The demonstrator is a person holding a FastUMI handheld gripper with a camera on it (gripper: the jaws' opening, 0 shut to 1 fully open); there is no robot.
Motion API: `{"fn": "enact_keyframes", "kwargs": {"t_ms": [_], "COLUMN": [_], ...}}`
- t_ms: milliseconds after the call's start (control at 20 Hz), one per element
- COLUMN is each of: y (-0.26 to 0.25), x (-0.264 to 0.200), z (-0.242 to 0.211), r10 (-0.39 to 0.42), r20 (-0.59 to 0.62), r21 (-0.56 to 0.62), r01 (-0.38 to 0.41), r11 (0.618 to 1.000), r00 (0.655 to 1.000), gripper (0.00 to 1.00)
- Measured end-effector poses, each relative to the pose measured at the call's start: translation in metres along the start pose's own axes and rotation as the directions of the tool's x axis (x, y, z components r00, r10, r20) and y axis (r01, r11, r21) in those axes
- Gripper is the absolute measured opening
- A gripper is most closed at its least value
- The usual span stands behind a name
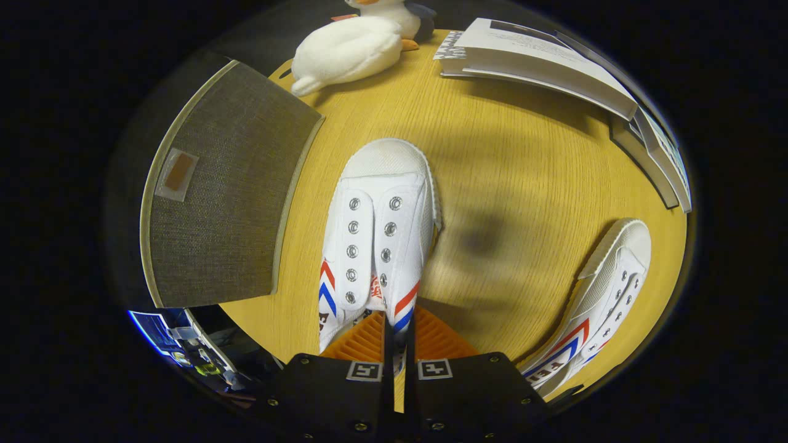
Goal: Open the storage box then place both shoes into the box .Put the left shoe in first, then the right shoe, with the right side of both shoes facing outward in a uniform manner.
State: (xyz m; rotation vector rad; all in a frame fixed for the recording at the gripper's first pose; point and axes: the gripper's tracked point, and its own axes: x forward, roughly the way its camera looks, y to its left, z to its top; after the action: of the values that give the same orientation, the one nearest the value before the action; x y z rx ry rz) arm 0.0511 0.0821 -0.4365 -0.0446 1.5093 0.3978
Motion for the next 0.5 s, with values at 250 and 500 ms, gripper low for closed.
{"fn": "enact_keyframes", "kwargs": {"t_ms": [250, 500], "y": [0.013, 0.022], "x": [-0.025, -0.061], "z": [-0.002, -0.004], "r10": [0.067, 0.096], "r20": [-0.001, 0.024], "r21": [0.044, 0.066], "r01": [-0.066, -0.097], "r11": [0.997, 0.993], "r00": [0.998, 0.995], "gripper": [0.06, 0.07]}}
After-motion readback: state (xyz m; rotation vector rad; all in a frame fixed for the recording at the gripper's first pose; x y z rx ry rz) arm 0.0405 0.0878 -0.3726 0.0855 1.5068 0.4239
